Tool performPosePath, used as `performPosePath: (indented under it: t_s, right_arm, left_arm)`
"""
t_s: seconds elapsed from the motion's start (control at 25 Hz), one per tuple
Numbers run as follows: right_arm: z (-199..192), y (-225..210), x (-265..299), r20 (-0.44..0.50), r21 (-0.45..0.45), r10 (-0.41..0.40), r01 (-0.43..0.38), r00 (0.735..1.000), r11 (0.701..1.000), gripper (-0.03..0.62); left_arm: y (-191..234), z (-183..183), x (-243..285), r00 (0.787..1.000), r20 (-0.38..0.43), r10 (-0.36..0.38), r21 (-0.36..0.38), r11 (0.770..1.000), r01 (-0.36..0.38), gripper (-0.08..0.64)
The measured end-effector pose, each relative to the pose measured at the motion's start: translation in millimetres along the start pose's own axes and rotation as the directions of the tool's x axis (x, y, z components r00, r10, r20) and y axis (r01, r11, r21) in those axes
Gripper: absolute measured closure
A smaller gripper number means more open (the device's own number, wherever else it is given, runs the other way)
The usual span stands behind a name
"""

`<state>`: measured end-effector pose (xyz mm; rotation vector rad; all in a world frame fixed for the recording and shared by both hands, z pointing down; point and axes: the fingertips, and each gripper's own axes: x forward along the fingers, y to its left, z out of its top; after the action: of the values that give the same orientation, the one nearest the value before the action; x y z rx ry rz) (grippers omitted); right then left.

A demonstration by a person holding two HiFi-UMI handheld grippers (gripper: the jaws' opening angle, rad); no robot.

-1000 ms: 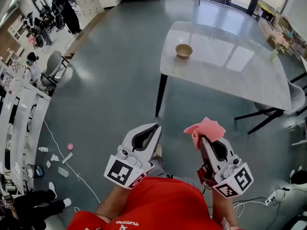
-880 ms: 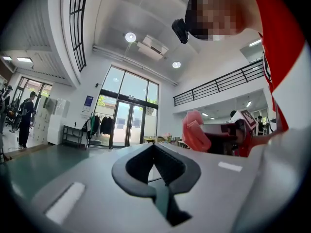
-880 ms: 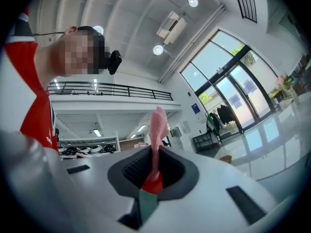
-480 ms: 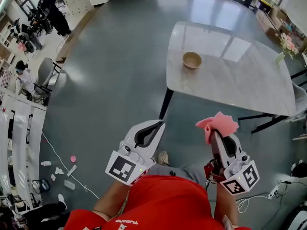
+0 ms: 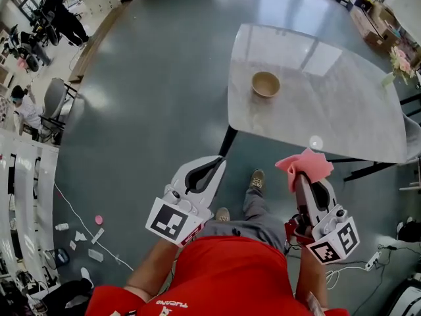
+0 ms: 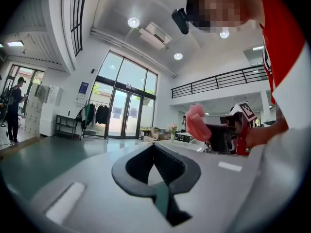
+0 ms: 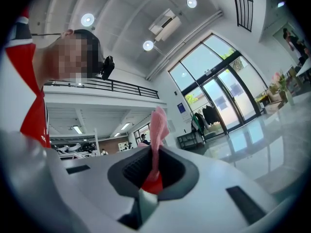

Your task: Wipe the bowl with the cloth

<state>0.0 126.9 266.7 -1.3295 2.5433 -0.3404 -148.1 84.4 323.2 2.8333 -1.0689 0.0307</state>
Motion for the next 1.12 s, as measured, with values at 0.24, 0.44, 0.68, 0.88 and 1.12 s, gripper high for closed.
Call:
performPosePath:
  t_s: [0.24, 0.44, 0.68, 0.88, 1.12]
  right_arm:
    - [9, -45, 33, 0.014, 0.016, 0.018, -0.019, 1.0, 1.0, 0.572]
    - [11, -88, 65, -0.014, -0.027, 0.043, -0.044, 0.999, 0.999, 0.572]
    - [1, -143, 107, -0.103, -0.111, 0.069, -0.08, 0.992, 0.991, 0.572]
    - [-21, -156, 106, -0.16, -0.158, 0.102, -0.128, 0.982, 0.979, 0.572]
    - [-42, -204, 151, -0.301, -0.333, 0.151, -0.252, 0.942, 0.908, 0.572]
  left_arm:
    - [30, -4, 40, 0.998, -0.035, 0.042, -0.016, 0.999, -0.043, 0.555]
    - [62, -16, 90, 0.995, -0.093, 0.048, -0.133, 0.989, -0.06, 0.552]
    - [98, -44, 158, 0.98, -0.198, 0.023, -0.299, 0.951, -0.082, 0.489]
    - [102, -81, 174, 0.95, -0.31, 0.022, -0.359, 0.923, -0.139, 0.451]
    - [143, -112, 234, 0.894, -0.448, 0.033, -0.426, 0.871, -0.245, 0.445]
